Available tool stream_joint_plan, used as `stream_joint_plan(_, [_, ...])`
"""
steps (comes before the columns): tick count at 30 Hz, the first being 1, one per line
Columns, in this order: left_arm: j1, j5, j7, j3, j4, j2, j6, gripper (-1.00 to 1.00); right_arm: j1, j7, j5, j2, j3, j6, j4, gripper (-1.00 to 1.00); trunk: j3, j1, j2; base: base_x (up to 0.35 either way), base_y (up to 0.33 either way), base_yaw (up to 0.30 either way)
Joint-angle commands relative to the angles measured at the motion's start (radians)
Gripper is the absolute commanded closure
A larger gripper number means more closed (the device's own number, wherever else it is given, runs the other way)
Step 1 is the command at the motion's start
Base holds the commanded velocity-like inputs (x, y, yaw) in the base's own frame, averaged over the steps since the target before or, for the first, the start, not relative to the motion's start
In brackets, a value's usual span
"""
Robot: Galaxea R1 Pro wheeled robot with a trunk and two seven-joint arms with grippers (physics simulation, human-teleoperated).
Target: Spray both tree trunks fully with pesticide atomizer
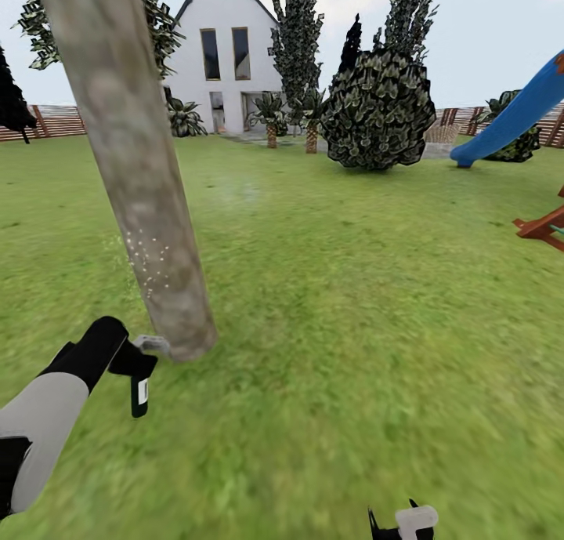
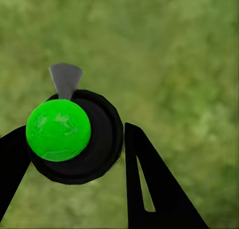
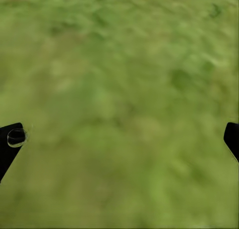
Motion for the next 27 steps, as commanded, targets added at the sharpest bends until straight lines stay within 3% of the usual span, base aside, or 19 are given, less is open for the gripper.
stream_joint_plan(1, [0.0, 0.0, 0.002, 0.006, -0.002, 0.0, 0.0, 1.0, 0.0, 0.0, 0.0, 0.0, 0.0, 0.0, 0.0, -1.0, 0.0, 0.0, 0.0, 0.313, 0.0, 0.0])
stream_joint_plan(4, [0.0, 0.0, 0.006, 0.051, -0.004, 0.0, -0.003, 1.0, 0.0, 0.0, 0.0, 0.0, 0.0, 0.0, 0.0, -1.0, 0.0, 0.0, 0.0, 0.331, 0.0, 0.0])
stream_joint_plan(6, [0.0, -0.001, 0.007, 0.063, 0.0, 0.0, -0.021, 1.0, 0.0, 0.0, 0.0, 0.0, 0.0, 0.0, 0.0, -1.0, 0.0, 0.0, 0.0, 0.337, 0.0, 0.0])
stream_joint_plan(10, [0.006, -0.003, 0.008, 0.069, 0.009, 0.01, -0.03, 1.0, 0.0, 0.0, 0.0, 0.0, 0.0, 0.0, 0.0, -1.0, 0.0, 0.0, 0.0, 0.271, 0.0, 0.0])
stream_joint_plan(14, [0.057, -0.003, 0.008, 0.081, -0.003, 0.022, -0.032, 1.0, 0.0, 0.0, 0.0, 0.0, 0.0, 0.0, 0.0, -1.0, 0.0, 0.0, 0.0, 0.021, 0.0, 0.0])
stream_joint_plan(18, [0.071, -0.002, 0.009, 0.111, -0.007, 0.039, -0.033, 1.0, 0.0, 0.0, 0.001, 0.0, 0.0, 0.0, 0.0, -1.0, 0.0, 0.0, 0.0, 0.001, 0.0, 0.0])
stream_joint_plan(24, [0.066, -0.003, 0.008, 0.115, -0.092, 0.042, -0.022, 1.0, 0.0, 0.0, 0.0, 0.0, 0.0, 0.0, 0.0, -1.0, 0.0, 0.0, 0.0, 0.0, 0.0, 0.0])
stream_joint_plan(26, [0.065, -0.003, 0.007, 0.118, -0.096, 0.076, -0.021, 1.0, 0.0, 0.0, 0.001, 0.0, 0.0, 0.0, 0.0, -1.0, 0.0, 0.0, 0.0, 0.0, 0.0, 0.0])
stream_joint_plan(27, [0.067, -0.003, 0.007, 0.145, -0.096, 0.091, -0.024, 1.0, 0.0, 0.0, 0.001, 0.0, 0.0, 0.0, 0.0, -1.0, 0.0, 0.0, 0.0, 0.0, 0.0, 0.0])
